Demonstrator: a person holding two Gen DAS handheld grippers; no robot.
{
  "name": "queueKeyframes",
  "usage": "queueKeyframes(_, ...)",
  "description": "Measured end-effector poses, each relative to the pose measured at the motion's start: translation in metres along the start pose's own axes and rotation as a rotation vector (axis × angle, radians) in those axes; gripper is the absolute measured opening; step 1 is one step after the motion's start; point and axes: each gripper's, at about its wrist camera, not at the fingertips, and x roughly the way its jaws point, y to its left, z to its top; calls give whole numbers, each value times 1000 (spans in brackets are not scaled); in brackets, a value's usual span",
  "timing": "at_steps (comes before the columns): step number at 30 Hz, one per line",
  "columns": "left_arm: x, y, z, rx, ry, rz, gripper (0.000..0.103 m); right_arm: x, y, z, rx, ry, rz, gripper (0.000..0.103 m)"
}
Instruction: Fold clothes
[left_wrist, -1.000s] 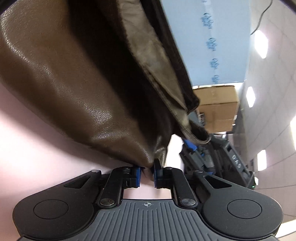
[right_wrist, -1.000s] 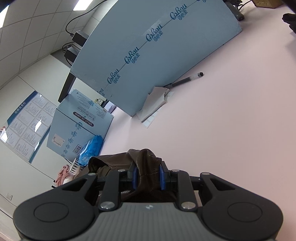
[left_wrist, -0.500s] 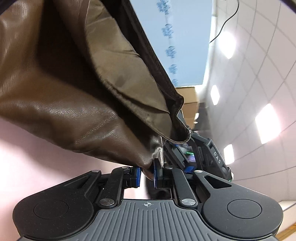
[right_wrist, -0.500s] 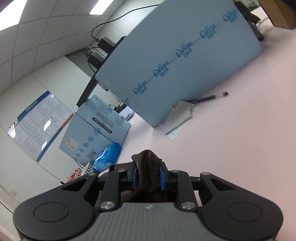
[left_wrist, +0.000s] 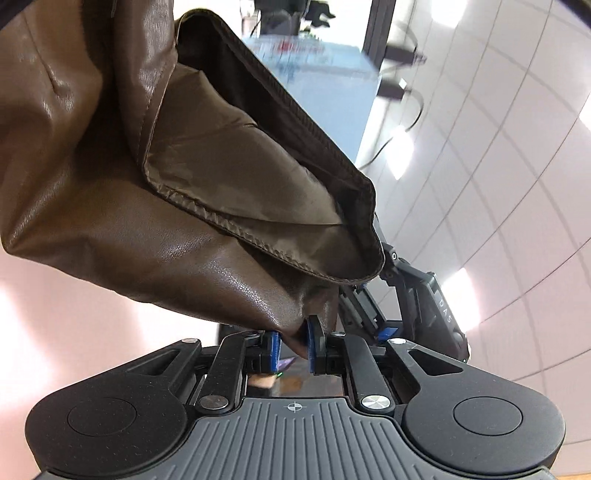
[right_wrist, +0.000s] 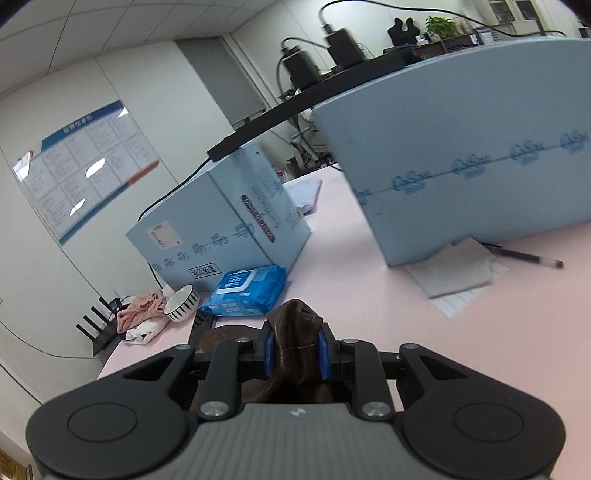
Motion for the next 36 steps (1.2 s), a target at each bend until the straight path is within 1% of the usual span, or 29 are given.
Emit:
queueKeyframes(2, -3, 4, 5, -18, -28, -30, 13, 14, 20, 8, -19, 21, -8, 25)
queueKeyframes(6, -34, 5, 23, -66, -92, -101, 14, 47, 59, 23, -62, 66, -22, 25)
queueKeyframes(9, -56, 7, 37, -94, -150, -148, 14, 78, 95, 33, -110, 106, -37, 25)
queueKeyframes(10, -67, 8, 43, -105, -176, -162, 14, 95, 110, 37, -130, 130, -41, 25)
queueKeyframes(12, -83, 11, 51, -117, -219, -173, 14, 122, 129, 38, -154, 162, -49, 25)
queueKeyframes(15, -116, 21, 66, -151, -310, -161, 14, 167, 151, 33, -173, 214, -46, 25)
queueKeyframes(16, -119, 22, 67, -155, -319, -158, 14, 183, 158, 29, -178, 230, -44, 25)
queueKeyframes(17, -133, 28, 71, -175, -358, -146, 15, 198, 165, 26, -177, 247, -41, 25)
queueKeyframes(20, -164, 38, 78, -206, -429, -122, 16, 239, 176, 13, -153, 294, -23, 25)
queueKeyframes(23, -185, 44, 81, -224, -481, -99, 17, 272, 184, -1, -134, 333, -11, 25)
queueKeyframes(25, -199, 47, 81, -234, -517, -75, 18, 291, 185, -7, -109, 356, -15, 28)
queueKeyframes(26, -203, 48, 81, -236, -529, -67, 19, 296, 186, -9, -98, 359, -10, 30)
queueKeyframes(28, -210, 49, 81, -248, -543, -52, 20, 300, 186, -10, -69, 351, 13, 44)
queueKeyframes(29, -205, 45, 83, -248, -545, -48, 20, 299, 185, -10, -51, 340, 29, 46)
queueKeyframes(31, -214, 49, 79, -247, -551, -45, 21, 294, 185, -6, -21, 312, 69, 46)
queueKeyframes(32, -208, 57, 89, -245, -554, -45, 21, 293, 187, 1, -20, 300, 89, 47)
queueKeyframes(34, -208, 63, 93, -243, -562, -39, 22, 277, 192, 10, -40, 271, 103, 50)
queueKeyframes(36, -207, 64, 95, -244, -565, -35, 22, 263, 193, 18, -47, 244, 127, 51)
